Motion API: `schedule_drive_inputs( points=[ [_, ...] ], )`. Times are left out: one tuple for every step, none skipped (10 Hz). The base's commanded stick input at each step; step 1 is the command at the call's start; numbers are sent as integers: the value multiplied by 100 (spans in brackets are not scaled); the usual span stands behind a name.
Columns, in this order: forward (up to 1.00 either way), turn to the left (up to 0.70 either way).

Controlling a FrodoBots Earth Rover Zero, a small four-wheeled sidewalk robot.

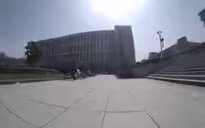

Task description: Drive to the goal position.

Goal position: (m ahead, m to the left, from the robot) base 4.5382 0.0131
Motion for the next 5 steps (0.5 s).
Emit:
schedule_drive_inputs(
  points=[
    [70, 0],
    [70, 0],
    [70, 0],
    [70, 0],
    [70, 0]
  ],
)
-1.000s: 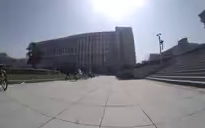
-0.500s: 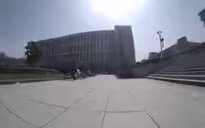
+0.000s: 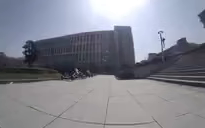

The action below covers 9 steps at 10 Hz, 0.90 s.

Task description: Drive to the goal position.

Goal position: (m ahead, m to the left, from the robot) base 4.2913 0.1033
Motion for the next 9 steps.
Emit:
schedule_drive_inputs(
  points=[
    [70, 0],
    [70, 0],
    [70, 0],
    [70, 0],
    [70, 0],
    [70, 0],
    [70, 0],
    [70, 0],
    [70, 0]
  ],
)
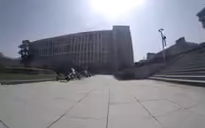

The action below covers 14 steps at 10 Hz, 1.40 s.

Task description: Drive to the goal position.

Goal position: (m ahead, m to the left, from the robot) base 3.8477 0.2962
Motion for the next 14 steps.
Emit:
schedule_drive_inputs(
  points=[
    [70, 0],
    [70, 0],
    [70, 0],
    [70, 0],
    [70, 0],
    [70, 0],
    [70, 0],
    [70, 0],
    [70, 0],
    [70, 0],
    [70, 0],
    [70, 0],
    [70, 0],
    [70, 0]
  ],
)
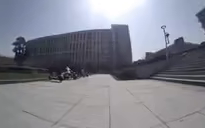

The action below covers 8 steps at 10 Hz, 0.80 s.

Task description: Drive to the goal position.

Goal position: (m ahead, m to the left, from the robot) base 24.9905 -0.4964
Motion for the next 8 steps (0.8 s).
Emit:
schedule_drive_inputs(
  points=[
    [70, 0],
    [70, 9],
    [70, 14],
    [70, 14],
    [70, 9],
    [70, 7],
    [70, 7],
    [70, 7]
  ],
)
